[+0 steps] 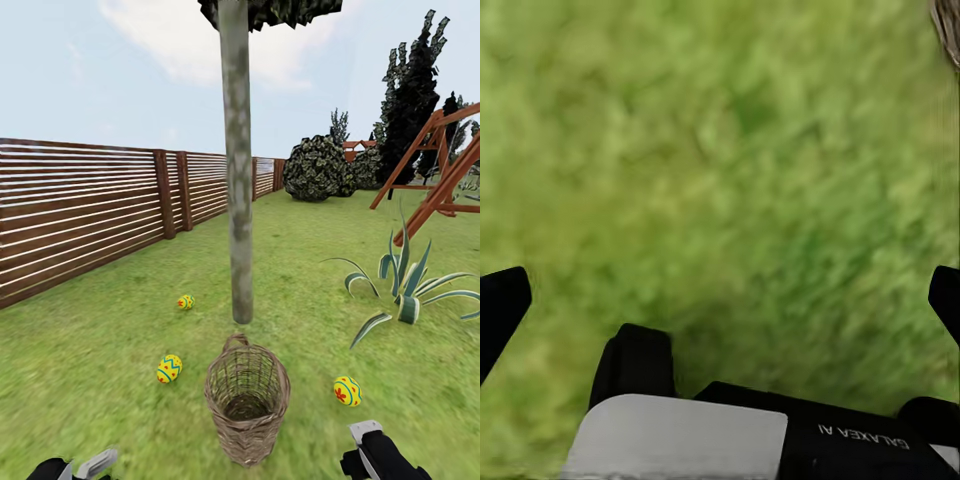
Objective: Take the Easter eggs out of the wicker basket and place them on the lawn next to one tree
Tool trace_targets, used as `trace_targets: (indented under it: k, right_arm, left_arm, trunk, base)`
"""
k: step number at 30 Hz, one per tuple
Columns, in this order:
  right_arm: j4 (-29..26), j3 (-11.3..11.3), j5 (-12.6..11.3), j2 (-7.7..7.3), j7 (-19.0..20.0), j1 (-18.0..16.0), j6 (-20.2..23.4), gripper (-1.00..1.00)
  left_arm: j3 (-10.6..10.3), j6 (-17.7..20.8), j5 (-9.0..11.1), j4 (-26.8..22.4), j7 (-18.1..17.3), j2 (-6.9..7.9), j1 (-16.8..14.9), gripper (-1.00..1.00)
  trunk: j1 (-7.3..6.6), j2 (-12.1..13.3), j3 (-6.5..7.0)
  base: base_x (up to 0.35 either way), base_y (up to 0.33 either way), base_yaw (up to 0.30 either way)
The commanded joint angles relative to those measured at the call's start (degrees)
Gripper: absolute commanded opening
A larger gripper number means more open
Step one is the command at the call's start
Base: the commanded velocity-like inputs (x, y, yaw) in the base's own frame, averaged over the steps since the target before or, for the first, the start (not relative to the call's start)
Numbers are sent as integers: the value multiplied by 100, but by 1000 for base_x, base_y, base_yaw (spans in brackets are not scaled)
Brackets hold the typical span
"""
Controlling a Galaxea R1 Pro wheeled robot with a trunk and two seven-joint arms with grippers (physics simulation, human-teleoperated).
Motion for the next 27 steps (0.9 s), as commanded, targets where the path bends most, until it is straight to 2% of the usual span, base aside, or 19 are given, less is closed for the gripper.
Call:
trace_targets:
  k: [1,18,27]
  right_arm:
    - [-12,28,40,-5,3,-2,38,100]
    - [-4,23,38,-14,3,-2,38,100]
    - [2,14,35,-14,3,-2,38,100]
  left_arm:
    - [6,25,-7,33,-20,-9,-3,100]
    - [-36,19,-7,91,-23,-24,-3,100]
    - [-33,19,-7,91,-32,-21,-3,100]
  trunk:
    - [-24,38,12]
    - [-397,720,314]
    - [-595,1081,419]
  base:
    - [-70,332,0]
    - [-53,332,-3]
    - [-2,332,-159]
